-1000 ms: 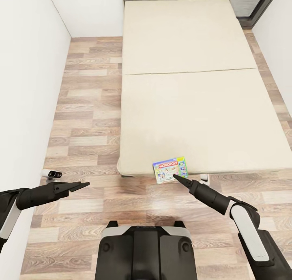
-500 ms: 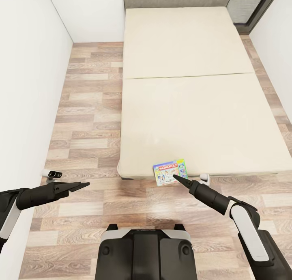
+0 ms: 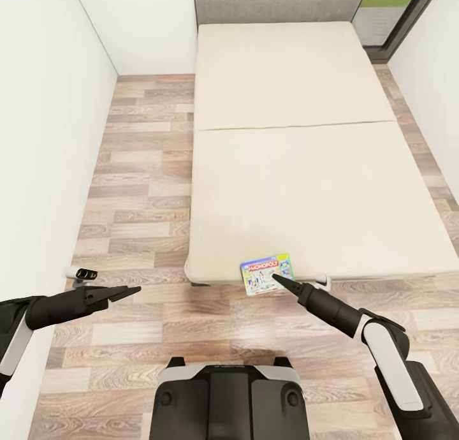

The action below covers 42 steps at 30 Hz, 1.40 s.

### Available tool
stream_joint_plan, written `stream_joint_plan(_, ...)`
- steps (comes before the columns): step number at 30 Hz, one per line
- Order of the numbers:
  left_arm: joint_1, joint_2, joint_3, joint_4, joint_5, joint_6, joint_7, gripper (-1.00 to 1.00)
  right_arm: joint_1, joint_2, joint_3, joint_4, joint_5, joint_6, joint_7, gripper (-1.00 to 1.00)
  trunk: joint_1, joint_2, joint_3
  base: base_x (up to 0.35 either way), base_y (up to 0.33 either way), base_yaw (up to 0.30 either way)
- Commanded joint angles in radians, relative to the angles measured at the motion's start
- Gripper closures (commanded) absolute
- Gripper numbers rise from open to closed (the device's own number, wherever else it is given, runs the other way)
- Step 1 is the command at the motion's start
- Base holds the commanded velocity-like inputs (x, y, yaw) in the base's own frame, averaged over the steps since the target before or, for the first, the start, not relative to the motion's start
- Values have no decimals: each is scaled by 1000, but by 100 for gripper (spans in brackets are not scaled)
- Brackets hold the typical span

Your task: Put all the toys in the child's room - the three board games (two on the bed and one on the table), the two jigsaw puzzles on the table, and the tennis ball on the table - inside the toy box on the table in the child's room.

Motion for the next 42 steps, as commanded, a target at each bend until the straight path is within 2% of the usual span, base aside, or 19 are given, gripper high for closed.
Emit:
stream_joint_plan(1,0,0,0,0,0,10,-3,-100,0,0,-2,0,0,6,3,-100,1,-1,1,0,0,0)
stream_joint_plan(12,0,0,1,0,-1,9,-2,-100,0,-10,-9,1,0,6,20,-100,1,-1,19,0,0,0)
stream_joint_plan(21,0,4,5,1,0,10,-2,-100,0,-1,-4,3,1,5,31,-100,1,-1,34,0,0,0)
stream_joint_plan(42,0,8,6,0,0,10,-3,-100,0,2,0,4,1,4,32,-100,1,-1,69,0,0,0)
